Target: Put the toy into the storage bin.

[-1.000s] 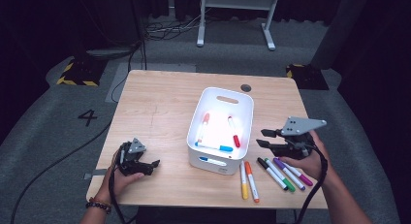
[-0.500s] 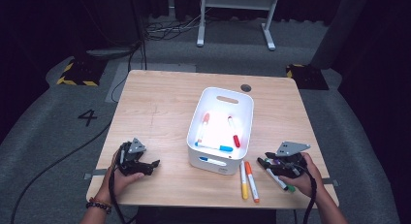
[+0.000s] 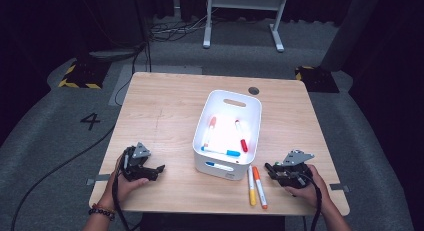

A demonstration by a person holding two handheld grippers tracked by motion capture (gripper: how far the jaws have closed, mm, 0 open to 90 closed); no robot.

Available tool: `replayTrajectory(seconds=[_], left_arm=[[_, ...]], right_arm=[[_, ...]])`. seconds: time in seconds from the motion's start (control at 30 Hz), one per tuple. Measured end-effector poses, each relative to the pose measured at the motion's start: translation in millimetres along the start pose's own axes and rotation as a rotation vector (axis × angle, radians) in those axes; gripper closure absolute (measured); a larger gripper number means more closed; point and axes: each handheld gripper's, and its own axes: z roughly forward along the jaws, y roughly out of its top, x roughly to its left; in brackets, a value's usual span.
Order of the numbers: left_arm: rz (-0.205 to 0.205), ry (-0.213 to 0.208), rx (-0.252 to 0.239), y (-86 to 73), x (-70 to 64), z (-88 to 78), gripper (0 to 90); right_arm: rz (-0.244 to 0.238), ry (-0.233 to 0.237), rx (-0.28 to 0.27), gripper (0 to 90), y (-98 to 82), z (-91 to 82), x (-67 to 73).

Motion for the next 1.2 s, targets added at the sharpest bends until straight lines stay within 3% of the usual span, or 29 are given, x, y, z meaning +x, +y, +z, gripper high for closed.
replayTrajectory(seconds=[0.1, 0.47, 0.8, 1.2], left_arm=[[-0.002, 0.0, -0.002, 0.0, -0.1, 0.1, 15.1], [0.0, 0.0, 0.0, 0.0, 0.0, 0.0, 15.1], [-0.004, 0.0, -0.002, 0.0, -0.1, 0.2, 15.0], [0.0, -0.001, 0.0, 0.1, 0.2, 0.1, 15.0]], right_arm=[[0.044, 0.017, -0.02, 70.5, -2.0, 0.7, -2.4], [0.062, 0.003, -0.028, 74.5, -1.6, -0.2, -2.9], [0.1, 0.046, -0.146, 74.6, 0.4, -20.4, -11.4], [0.056, 0.024, -0.265, 74.6, 22.3, -49.5, -10.7]])
